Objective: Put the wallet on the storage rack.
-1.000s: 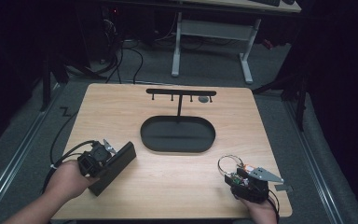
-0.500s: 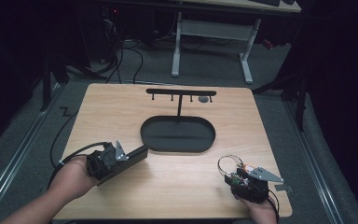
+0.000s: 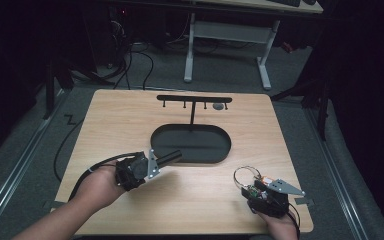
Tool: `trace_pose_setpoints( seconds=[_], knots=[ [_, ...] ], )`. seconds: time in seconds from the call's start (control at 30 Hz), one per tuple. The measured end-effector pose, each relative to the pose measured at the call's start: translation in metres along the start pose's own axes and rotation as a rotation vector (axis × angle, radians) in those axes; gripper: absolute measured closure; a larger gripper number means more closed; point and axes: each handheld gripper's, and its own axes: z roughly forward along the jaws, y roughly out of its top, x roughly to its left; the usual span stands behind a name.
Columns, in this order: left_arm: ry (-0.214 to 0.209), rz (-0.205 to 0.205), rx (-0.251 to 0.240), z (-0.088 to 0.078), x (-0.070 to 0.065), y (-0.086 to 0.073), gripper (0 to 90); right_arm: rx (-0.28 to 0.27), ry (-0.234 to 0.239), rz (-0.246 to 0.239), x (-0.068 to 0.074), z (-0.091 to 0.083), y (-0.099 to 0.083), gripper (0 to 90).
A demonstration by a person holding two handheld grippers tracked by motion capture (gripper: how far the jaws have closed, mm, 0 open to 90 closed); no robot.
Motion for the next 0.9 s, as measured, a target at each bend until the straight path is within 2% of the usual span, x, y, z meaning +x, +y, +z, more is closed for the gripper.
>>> trace_pose_setpoints(
  seconds=[0.13,0.37,0.47,0.63,0.67,0.73,0.77,0.87,0.9],
  knots=[
    [0.033,0.039,-0.023,0.008,-0.003,0.009,76.1,0.000,0.002,-0.001,0.000,0.000,0.000,36.1],
    [0.106,0.128,-0.028,0.022,-0.005,0.021,76.1,0.000,0.001,-0.002,0.000,0.000,-0.001,36.1],
    [0.115,0.131,-0.058,0.025,-0.002,0.027,76.2,0.004,0.000,0.004,0.000,0.000,-0.001,36.1],
    [0.129,0.154,-0.058,0.034,0.000,0.034,76.2,0.005,0.000,0.006,0.000,0.000,-0.001,36.1],
    [0.152,0.173,-0.060,0.041,-0.001,0.037,76.2,0.002,0.001,0.003,0.000,-0.001,-0.002,36.1],
    [0.172,0.176,-0.061,0.046,0.000,0.040,76.2,0.003,0.001,0.007,0.000,-0.001,-0.002,36.1],
    [0.196,0.186,-0.065,0.051,-0.001,0.041,76.2,0.004,0.000,0.008,-0.001,-0.001,-0.002,36.1],
    [0.200,0.180,-0.077,0.059,-0.001,0.046,76.2,0.005,0.001,0.008,-0.001,-0.001,-0.002,36.1],
    [0.211,0.200,-0.072,0.063,-0.002,0.049,76.2,0.005,0.001,0.007,-0.001,-0.001,-0.002,36.1]
  ],
)
